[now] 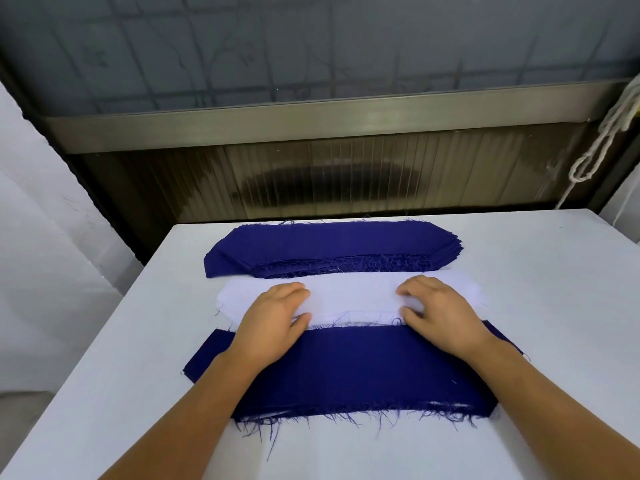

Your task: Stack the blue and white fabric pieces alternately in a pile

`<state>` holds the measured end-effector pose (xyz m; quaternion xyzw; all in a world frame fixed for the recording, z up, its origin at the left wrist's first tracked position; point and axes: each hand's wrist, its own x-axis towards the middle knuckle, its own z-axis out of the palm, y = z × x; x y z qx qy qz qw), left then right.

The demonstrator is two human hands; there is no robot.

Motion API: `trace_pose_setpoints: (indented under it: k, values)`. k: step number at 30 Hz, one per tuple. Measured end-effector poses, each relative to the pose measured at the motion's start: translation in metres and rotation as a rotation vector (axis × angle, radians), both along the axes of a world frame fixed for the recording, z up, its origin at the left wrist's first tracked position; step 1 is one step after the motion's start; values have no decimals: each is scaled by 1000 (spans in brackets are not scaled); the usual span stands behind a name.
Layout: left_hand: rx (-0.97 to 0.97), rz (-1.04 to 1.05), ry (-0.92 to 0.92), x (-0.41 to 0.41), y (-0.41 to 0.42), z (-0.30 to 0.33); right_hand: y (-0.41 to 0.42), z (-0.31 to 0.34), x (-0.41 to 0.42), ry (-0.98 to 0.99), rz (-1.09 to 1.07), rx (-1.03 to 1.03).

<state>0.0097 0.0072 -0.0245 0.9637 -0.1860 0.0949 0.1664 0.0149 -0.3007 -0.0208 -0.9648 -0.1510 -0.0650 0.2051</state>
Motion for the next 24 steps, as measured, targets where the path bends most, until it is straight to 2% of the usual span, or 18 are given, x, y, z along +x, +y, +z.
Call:
trace_pose_setpoints:
  k: [7, 13, 24]
  values:
    - [-88, 12, -34, 0, 2, -14, -3, -12, -3, -167, 34, 40]
    - [-116, -38, -190, -6, -1, -7, 0, -10, -4, -180, -2, 19]
    - [-120, -8, -255, -8, 1, -7, 0, -6, -10, -301, 19, 45]
